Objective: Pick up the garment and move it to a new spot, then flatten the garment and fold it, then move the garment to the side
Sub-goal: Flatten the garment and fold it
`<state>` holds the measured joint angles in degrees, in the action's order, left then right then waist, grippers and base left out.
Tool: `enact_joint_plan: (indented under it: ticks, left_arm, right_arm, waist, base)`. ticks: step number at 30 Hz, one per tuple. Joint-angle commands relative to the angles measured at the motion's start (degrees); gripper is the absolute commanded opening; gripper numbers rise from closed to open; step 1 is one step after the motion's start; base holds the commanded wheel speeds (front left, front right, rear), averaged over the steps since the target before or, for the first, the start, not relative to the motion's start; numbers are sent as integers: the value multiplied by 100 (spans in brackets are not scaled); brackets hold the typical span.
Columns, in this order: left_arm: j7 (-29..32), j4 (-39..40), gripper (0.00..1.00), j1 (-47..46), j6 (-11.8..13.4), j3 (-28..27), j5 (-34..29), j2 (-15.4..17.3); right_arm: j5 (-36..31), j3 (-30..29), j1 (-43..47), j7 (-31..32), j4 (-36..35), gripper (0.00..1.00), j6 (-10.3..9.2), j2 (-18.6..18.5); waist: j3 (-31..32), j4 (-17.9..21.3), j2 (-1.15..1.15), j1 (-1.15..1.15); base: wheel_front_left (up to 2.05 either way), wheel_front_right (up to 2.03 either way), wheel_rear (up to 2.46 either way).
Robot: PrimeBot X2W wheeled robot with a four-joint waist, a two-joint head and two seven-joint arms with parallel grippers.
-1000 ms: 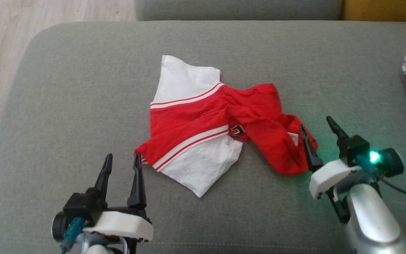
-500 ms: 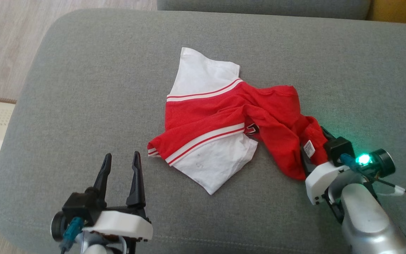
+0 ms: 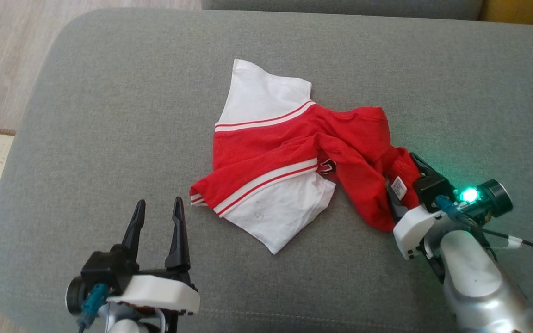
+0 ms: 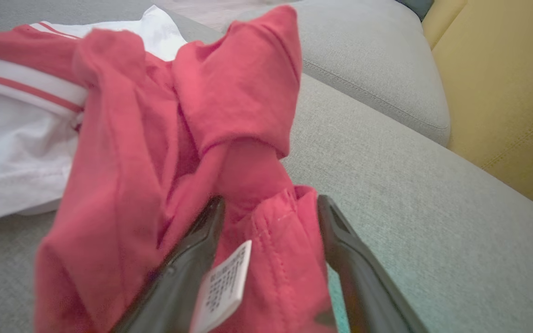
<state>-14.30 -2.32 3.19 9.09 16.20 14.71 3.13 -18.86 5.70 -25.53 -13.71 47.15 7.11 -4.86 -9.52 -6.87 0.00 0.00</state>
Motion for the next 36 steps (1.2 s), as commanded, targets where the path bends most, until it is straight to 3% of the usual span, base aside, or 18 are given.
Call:
enact_joint_plan:
  ticks: [1, 16, 27, 29, 32, 36]
  left_arm:
    - [-70, 177, 100, -233, 32, -183, -8, -25]
    - [-70, 165, 100, -293, 30, -191, -2, -25]
    - [-70, 156, 100, -310, 15, -196, 2, -25]
    - [-70, 154, 100, -312, 15, -204, 2, -25]
    - [-70, 150, 100, -315, 13, -210, 5, -25]
    - [-70, 149, 100, -321, 8, -220, 7, -25]
  right_arm:
    - [-88, 116, -160, -97, -207, 100, 37, 88]
    - [-523, 46, -63, -126, -608, 100, 37, 161]
    - [-470, 81, 46, -127, -277, 100, 37, 179]
    - [-462, 105, 68, -128, -246, 86, 37, 181]
    - [-440, 127, 93, -128, -204, 50, 37, 181]
    - [-401, 124, 104, -73, -200, 31, 37, 165]
  waist:
    - [-14, 10, 0, 0]
    - [-84, 18, 0, 0]
    - [-109, 23, 0, 0]
    - [-111, 32, 0, 0]
    - [-108, 54, 0, 0]
    - [-107, 88, 0, 0]
  base:
    - [0, 0, 0]
    - [0, 0, 0]
    - [0, 0, 0]
    - [0, 0, 0]
    - [0, 0, 0]
    - [0, 0, 0]
